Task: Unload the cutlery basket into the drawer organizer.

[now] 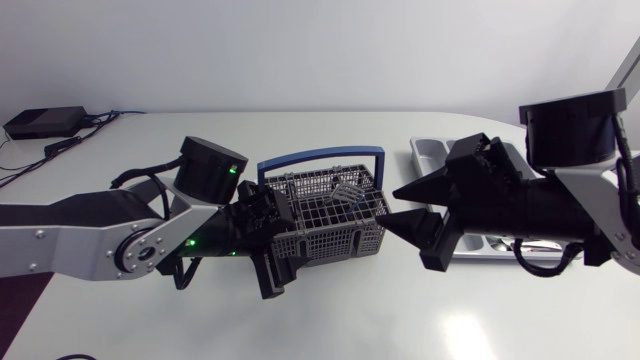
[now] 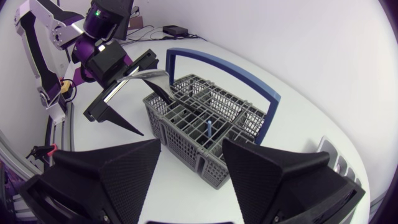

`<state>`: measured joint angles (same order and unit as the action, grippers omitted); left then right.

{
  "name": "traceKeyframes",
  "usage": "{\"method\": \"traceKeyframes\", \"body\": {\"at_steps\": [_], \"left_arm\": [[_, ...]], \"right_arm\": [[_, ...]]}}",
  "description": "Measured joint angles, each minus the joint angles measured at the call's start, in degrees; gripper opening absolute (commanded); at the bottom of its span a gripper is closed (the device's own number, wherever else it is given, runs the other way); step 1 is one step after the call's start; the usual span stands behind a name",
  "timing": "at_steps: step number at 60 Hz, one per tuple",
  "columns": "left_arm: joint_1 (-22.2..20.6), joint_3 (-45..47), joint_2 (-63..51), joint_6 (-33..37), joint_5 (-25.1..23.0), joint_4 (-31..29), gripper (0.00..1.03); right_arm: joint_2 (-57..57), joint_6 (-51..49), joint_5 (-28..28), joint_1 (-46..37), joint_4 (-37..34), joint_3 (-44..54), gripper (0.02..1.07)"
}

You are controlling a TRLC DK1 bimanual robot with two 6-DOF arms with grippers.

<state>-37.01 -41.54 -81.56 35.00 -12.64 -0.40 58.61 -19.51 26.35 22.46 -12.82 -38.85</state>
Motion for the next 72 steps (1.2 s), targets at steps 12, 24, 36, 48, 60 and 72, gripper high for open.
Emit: {"method": "traceKeyframes", "body": {"at_steps": [12, 24, 36, 48, 60, 72], "left_arm": [[-0.02, 0.0, 0.0, 0.02, 0.0, -0.17, 0.95], [-0.02, 0.0, 0.0, 0.02, 0.0, -0.17, 0.95], [0.11, 0.0, 0.02, 0.22, -0.81, -0.2, 0.95], [1.2, 0.0, -0.04, 0.96, -2.58, -0.2, 0.95], [1.4, 0.0, -0.26, 1.07, -3.37, -0.15, 0.95], [1.4, 0.0, -0.28, 1.07, -3.39, -0.11, 0.95]], "right_arm": [[0.15, -0.24, -1.27, 4.35, 6.56, 3.5, 0.75], [2.19, -0.24, -9.35, 12.79, 15.78, 7.34, 0.75], [5.84, -0.22, -16.81, 17.66, 24.87, 8.98, 0.74], [10.49, -0.02, -20.0, 17.57, 32.17, 9.07, 0.64], [13.11, 0.59, -20.65, 17.55, 34.99, 9.07, 0.5], [14.49, 2.21, -21.38, 17.51, 37.13, 8.33, 0.46]]}}
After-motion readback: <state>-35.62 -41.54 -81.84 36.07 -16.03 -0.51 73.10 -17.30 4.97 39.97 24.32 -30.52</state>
